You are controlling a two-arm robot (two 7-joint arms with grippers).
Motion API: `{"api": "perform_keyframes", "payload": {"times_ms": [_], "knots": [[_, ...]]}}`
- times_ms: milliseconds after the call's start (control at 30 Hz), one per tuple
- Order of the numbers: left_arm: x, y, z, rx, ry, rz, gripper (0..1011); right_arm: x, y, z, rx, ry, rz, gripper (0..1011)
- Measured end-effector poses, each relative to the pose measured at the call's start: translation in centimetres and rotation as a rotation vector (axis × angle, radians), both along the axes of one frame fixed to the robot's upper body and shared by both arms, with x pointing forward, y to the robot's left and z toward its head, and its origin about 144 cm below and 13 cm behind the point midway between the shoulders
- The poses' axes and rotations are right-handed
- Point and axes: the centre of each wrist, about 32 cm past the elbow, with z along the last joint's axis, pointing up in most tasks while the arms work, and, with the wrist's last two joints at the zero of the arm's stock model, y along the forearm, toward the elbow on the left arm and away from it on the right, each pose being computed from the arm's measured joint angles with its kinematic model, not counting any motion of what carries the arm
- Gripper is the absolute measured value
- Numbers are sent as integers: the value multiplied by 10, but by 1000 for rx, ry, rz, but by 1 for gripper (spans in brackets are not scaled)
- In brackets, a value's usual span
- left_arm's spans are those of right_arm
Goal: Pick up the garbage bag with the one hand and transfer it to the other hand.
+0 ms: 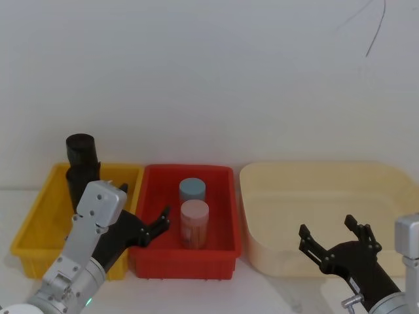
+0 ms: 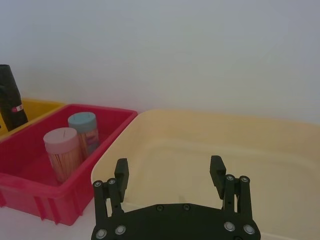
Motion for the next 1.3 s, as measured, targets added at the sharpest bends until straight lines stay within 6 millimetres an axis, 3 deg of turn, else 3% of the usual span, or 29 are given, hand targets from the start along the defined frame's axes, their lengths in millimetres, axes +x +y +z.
{"api": "perform_keyframes", "payload": {"times_ms": [367, 633, 967, 1100, 1300], "knots": [[0, -1, 1, -1, -2, -1, 1002, 0, 0, 0, 0, 0, 0, 1002], [7, -10, 14, 1, -20, -27, 1002, 5, -5, 8, 19, -10, 26, 1002], [13, -20, 62, -3, -63, -42, 1002, 26, -7, 34, 65, -40, 123, 1001], [8, -13, 86, -8, -71, -18, 1002, 38, 0, 47, 82, -49, 180, 1002], [-3, 8, 104, -11, -53, 42, 1001, 57, 18, 61, 93, -51, 268, 1002]]}}
